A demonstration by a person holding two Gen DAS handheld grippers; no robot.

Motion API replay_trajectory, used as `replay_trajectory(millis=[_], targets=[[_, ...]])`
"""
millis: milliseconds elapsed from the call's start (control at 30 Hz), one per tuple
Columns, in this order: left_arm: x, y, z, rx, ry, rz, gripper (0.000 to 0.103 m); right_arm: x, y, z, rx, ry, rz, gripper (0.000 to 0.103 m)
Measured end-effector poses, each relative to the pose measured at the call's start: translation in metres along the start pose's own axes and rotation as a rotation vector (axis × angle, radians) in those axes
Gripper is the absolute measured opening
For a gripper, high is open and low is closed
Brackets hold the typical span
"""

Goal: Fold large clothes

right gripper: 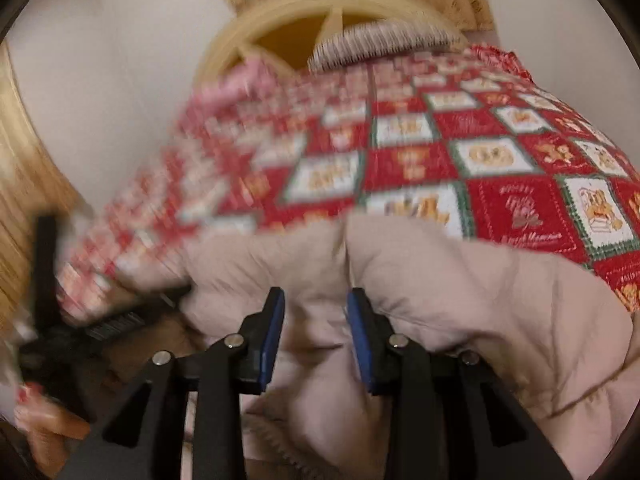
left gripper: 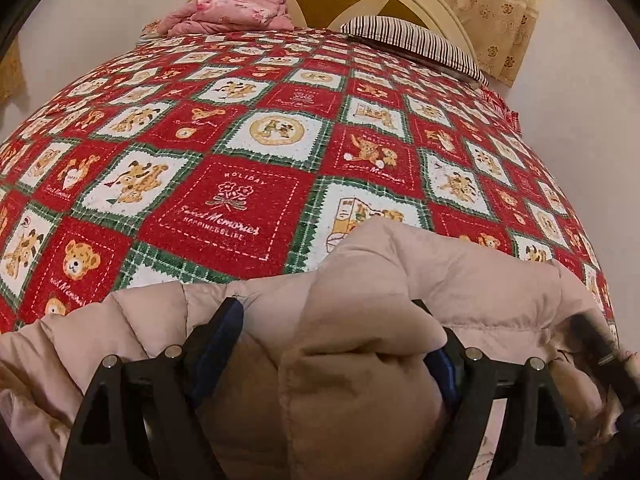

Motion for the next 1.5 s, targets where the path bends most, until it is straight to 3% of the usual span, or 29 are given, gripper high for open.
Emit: replay_trajectory(millis=[67,133,200,267,367,600,733,767,833,867,900,967,1067,1300,1400,1500], targets=[[-0.001,-0.001,0.001,0.0,0.0,0.0,0.083,0.011,-0.011,0.012,0.076,0.079,0.009,0.044],[-0.001,-0.001,0.0,0.0,-0.001,0.0,0.083,0.024,-0.004,0.009,0.045,0.143,-0.017,0.046],[0.0,-0.001,0.0,0.0,-0.001,0.0,0.083,0.038,0.012,-0.002,-0.041,0.209,-0.054,0.031],[-0.001,-0.001,0.0,0.0,0.005,0.005,0.084,0.046,0.016,-0.006,-0.066,0.227,-0.107,0.016],[0.002,0.003,0.002,-0.002,0.028,0.02,0.085,0.048,0.022,-0.011,-0.085,0.228,-0.13,0.013],[0.004,0.005,0.004,-0.004,0.025,0.007,0.088,0.037,0.024,-0.01,-0.104,0.076,-0.235,0.014],[0.004,-0.008,0.006,-0.067,0.012,-0.062,0.088,0.039,0.015,-0.005,-0.151,0.081,-0.217,0.024],[0.002,-0.02,0.009,-0.071,-0.001,-0.102,0.088,0.039,0.005,-0.001,-0.161,0.109,-0.209,0.031],[-0.004,-0.043,0.014,-0.055,-0.033,-0.156,0.088,0.03,-0.038,0.018,-0.058,0.161,-0.132,0.045],[-0.011,-0.059,0.016,-0.045,-0.057,-0.186,0.088,0.025,-0.055,0.026,-0.015,0.161,-0.111,0.063],[-0.021,-0.077,0.017,-0.036,-0.08,-0.222,0.088,0.024,-0.074,0.032,0.019,0.15,-0.104,0.07],[-0.038,-0.104,0.014,-0.026,-0.104,-0.257,0.088,0.024,-0.118,0.038,0.065,0.103,-0.12,0.07],[-0.077,-0.157,-0.003,-0.005,-0.134,-0.309,0.088,0.033,-0.167,0.029,0.044,0.096,-0.126,0.07],[-0.165,-0.282,-0.097,0.036,-0.147,-0.329,0.088,0.049,-0.319,-0.027,0.016,0.166,-0.167,0.07],[-0.181,-0.316,-0.132,0.026,-0.204,-0.367,0.088,0.047,-0.376,-0.057,0.001,0.115,-0.23,0.071],[-0.178,-0.338,-0.162,-0.012,-0.251,-0.435,0.088,0.052,-0.42,-0.092,-0.025,0.135,-0.259,0.079]])
Point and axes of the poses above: each gripper's, at about its wrist camera, not at the fingertips, and y roughly the way its jaws point, x to its right, z to its top, the point moved 7 cm from there along y, roughly the way its jaws point, and after that the axes turned 14 degrees about x, right-handed, at the moved point
